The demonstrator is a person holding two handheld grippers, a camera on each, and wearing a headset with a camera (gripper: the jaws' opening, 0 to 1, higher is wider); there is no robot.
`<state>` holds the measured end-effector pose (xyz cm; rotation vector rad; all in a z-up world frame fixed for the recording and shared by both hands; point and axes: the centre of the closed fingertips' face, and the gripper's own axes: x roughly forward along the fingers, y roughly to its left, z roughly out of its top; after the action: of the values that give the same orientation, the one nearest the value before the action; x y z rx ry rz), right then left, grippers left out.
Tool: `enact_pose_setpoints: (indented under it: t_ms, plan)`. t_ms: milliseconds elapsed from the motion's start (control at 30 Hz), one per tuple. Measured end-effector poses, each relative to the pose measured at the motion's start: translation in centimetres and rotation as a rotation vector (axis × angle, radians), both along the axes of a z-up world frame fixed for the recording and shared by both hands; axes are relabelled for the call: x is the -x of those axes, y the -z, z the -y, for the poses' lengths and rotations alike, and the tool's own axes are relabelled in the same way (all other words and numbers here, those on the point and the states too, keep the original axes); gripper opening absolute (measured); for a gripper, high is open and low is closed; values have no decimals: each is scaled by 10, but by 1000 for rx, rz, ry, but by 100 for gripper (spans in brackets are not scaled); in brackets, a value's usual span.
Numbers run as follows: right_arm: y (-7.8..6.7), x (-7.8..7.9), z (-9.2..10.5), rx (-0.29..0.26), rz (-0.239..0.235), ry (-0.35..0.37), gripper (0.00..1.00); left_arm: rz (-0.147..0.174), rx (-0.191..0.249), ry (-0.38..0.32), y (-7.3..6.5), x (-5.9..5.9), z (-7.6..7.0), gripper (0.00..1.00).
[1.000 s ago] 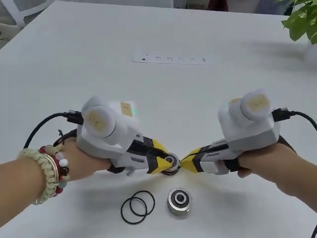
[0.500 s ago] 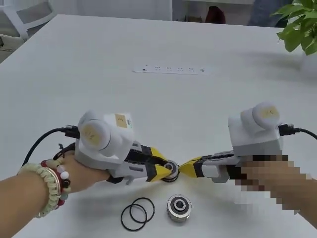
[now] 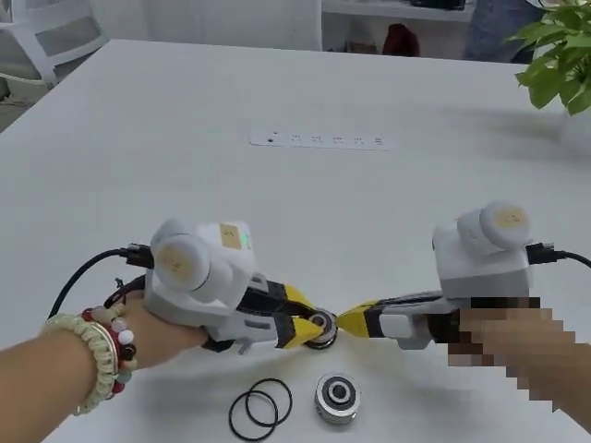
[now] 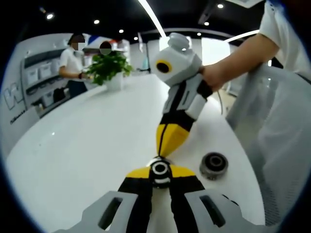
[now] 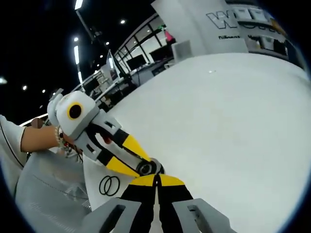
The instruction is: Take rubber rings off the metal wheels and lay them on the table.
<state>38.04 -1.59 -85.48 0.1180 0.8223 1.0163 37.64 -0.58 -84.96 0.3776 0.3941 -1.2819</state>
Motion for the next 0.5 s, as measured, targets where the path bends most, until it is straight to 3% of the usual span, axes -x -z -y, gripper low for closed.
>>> enact_pose_setpoints:
  t_ms: [500]
  plan:
    - [-3,1,-2,-2,-23,25,0,4,-7,-1,0,0,0,13]
